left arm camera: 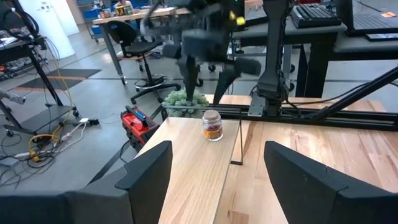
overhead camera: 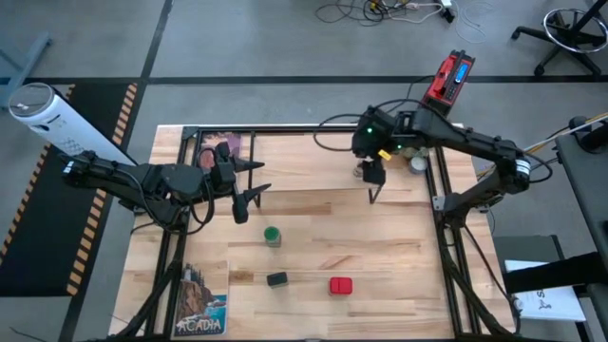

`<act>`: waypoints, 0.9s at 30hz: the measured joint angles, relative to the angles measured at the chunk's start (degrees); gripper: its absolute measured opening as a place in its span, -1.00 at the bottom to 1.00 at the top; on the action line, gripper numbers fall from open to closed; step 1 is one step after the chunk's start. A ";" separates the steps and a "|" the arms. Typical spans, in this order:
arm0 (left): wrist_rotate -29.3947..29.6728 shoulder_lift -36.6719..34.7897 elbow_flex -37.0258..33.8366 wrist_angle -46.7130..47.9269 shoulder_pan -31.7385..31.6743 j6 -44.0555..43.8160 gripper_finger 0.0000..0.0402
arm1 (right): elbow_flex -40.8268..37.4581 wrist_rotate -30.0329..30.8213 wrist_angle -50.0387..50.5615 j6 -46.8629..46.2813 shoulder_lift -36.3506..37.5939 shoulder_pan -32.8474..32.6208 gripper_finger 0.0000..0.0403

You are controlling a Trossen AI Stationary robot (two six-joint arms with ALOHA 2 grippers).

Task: Shelf spices
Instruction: Put the red seasoning can on the shelf

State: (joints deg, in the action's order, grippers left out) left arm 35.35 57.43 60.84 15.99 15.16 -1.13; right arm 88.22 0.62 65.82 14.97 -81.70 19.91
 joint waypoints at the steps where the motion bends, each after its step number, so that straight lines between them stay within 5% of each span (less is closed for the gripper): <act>1: 0.00 0.00 0.00 0.01 0.01 0.00 0.22 | 0.81 -1.02 0.01 -0.39 0.32 -0.42 0.22; 12: 0.04 0.00 0.00 1.31 0.00 -0.39 0.22 | 3.55 -3.16 -0.56 -10.86 1.00 -16.86 0.14; 19: 0.08 0.00 0.00 1.40 0.00 -0.90 0.22 | 3.55 2.26 -3.69 -23.01 -3.12 -32.25 0.08; 27: 0.11 0.00 0.00 2.08 0.00 -1.60 0.22 | 3.55 9.96 -4.49 -36.72 -13.05 -45.49 0.24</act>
State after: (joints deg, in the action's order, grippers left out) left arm 35.46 57.43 60.84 18.06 15.16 -2.72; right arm 91.77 10.58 61.33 -21.75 -94.75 -25.58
